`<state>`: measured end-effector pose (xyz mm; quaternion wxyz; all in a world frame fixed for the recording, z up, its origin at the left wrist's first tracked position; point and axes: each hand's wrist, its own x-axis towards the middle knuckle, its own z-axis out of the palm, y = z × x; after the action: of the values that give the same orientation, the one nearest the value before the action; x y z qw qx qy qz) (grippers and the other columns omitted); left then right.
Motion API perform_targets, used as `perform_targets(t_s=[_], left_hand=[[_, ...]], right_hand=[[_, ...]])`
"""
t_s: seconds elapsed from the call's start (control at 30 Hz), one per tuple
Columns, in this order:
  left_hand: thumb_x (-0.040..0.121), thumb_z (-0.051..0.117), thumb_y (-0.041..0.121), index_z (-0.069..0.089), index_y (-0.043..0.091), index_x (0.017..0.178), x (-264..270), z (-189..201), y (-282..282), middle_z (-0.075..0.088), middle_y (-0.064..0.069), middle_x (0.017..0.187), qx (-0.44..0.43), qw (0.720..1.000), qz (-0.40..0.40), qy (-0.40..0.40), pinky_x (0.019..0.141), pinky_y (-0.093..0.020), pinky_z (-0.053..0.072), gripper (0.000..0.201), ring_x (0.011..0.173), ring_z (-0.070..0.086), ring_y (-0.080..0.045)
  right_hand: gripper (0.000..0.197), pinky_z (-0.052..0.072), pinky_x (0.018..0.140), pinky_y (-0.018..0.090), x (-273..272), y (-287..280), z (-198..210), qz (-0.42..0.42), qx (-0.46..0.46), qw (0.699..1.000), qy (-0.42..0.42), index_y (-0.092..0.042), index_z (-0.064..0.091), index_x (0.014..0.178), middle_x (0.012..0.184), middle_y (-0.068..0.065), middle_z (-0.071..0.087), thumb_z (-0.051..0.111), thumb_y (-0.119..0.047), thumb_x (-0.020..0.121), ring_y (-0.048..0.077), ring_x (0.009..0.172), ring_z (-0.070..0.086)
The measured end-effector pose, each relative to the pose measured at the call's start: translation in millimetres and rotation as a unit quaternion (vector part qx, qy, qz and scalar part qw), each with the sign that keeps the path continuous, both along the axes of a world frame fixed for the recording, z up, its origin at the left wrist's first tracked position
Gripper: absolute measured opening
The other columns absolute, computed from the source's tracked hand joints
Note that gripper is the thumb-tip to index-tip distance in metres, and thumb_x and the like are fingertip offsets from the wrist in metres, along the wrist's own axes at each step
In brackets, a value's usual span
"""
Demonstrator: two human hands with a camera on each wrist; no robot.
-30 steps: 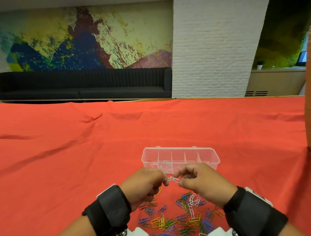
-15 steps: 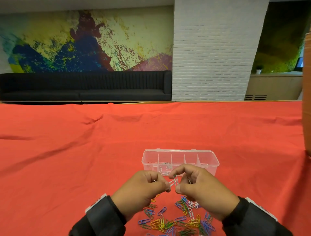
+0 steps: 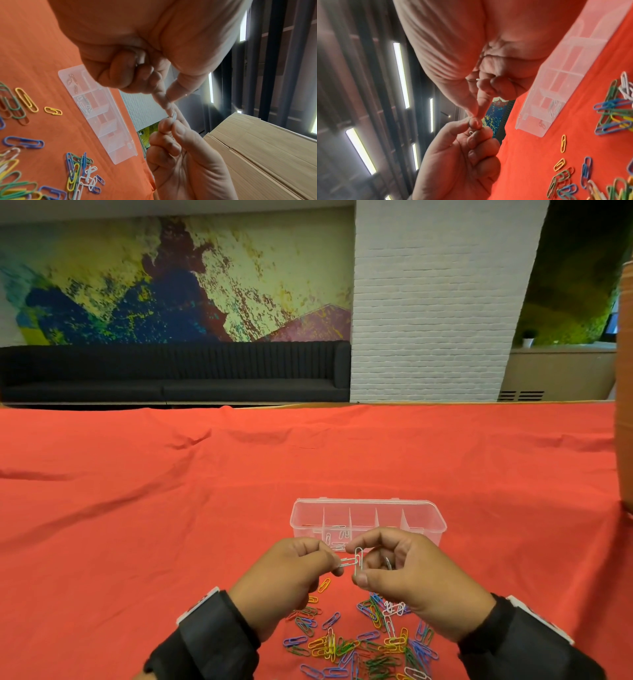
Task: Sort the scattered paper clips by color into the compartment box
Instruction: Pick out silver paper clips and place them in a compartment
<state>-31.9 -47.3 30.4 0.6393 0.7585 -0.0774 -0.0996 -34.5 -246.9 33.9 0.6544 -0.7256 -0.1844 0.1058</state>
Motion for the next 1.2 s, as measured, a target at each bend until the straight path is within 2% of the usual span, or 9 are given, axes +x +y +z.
perform_targets(t_s=[0.2,0.37,0.47,0.6,0.73,0.83,0.97,1.07,1.2], left_hand=[[0.072,0.064,0.036,0.069,0.022,0.068,8,-7,2,0.037,0.003,0.056,0.009,1.0,0.02,-0.002,0.048,-0.027,0.02,0.015,0.052,0.028,-0.014],[0.079,0.063,0.017,0.06,0.014,0.078,28,-11,2,0.054,-0.001,0.064,-0.051,0.995,0.041,0.081,0.043,-0.019,0.021,0.004,0.048,0.032,-0.01],[0.089,0.058,0.009,0.058,0.009,0.086,58,-8,8,0.066,-0.007,0.073,-0.059,0.988,0.086,0.116,0.041,-0.018,0.023,0.004,0.046,0.035,-0.009],[0.091,0.058,0.007,0.06,0.003,0.093,96,0,9,0.071,-0.011,0.073,-0.076,0.981,0.114,0.139,0.037,-0.017,0.037,0.005,0.042,0.046,-0.006],[0.095,0.049,0.005,0.053,-0.005,0.097,119,5,1,0.071,-0.022,0.075,-0.165,0.958,0.122,0.198,0.052,-0.025,0.057,0.011,0.061,0.067,-0.024],[0.096,0.044,0.006,0.047,-0.003,0.102,127,6,-1,0.068,-0.028,0.087,-0.206,0.947,0.117,0.218,0.06,-0.032,0.061,0.011,0.068,0.071,-0.034],[0.095,0.048,0.002,0.049,-0.008,0.108,136,6,-4,0.062,-0.027,0.096,-0.186,0.951,0.133,0.209,0.058,-0.032,0.062,0.016,0.07,0.071,-0.035],[0.094,0.051,-0.001,0.05,-0.01,0.112,146,5,-6,0.058,-0.028,0.108,-0.157,0.958,0.143,0.191,0.061,-0.034,0.062,0.02,0.077,0.071,-0.038],[0.094,0.047,0.002,0.057,-0.005,0.101,153,7,-8,0.057,-0.027,0.106,-0.109,0.965,0.124,0.202,0.068,-0.035,0.062,0.015,0.089,0.069,-0.043]], right_hand=[[0.025,0.042,0.063,0.028,3,0,0,-0.012,-0.077,0.997,-0.028,-0.026,0.071,0.101,0.067,-0.004,0.058,0.073,-0.011,0.081,0.013,0.062,0.048],[0.03,0.04,0.056,0.027,22,-1,-4,-0.047,-0.157,0.986,0.011,-0.027,0.063,0.106,0.078,0.002,0.061,0.064,-0.017,0.078,0.013,0.06,0.047],[0.023,0.037,0.051,0.029,53,-4,-6,-0.117,-0.117,0.984,0.064,-0.01,0.061,0.096,0.082,0.011,0.065,0.049,-0.001,0.078,0.015,0.056,0.044],[0.035,0.054,0.056,0.027,91,-2,1,-0.149,-0.023,0.984,0.097,0.003,0.054,0.102,0.09,0.021,0.065,0.028,0.02,0.085,0.023,0.068,0.062],[0.021,0.06,0.065,0.031,121,10,0,-0.179,0.02,0.977,0.115,-0.006,0.054,0.099,0.102,0.019,0.069,0.037,0.006,0.096,0.024,0.082,0.071],[0.017,0.057,0.075,0.038,134,24,-4,-0.192,0.016,0.974,0.116,-0.008,0.054,0.096,0.1,0.016,0.069,0.039,-0.005,0.101,0.024,0.077,0.068],[0.018,0.055,0.068,0.032,150,36,-11,-0.197,-0.006,0.975,0.101,-0.007,0.056,0.096,0.099,0.017,0.067,0.039,-0.005,0.101,0.022,0.076,0.065],[0.017,0.054,0.083,0.035,159,37,-15,-0.158,-0.033,0.982,0.1,-0.01,0.057,0.102,0.115,0.016,0.064,0.041,-0.005,0.1,0.023,0.099,0.064],[0.026,0.047,0.101,0.04,160,25,-14,-0.135,-0.078,0.984,0.09,-0.008,0.056,0.122,0.122,0.015,0.061,0.044,-0.005,0.099,0.025,0.115,0.061]])
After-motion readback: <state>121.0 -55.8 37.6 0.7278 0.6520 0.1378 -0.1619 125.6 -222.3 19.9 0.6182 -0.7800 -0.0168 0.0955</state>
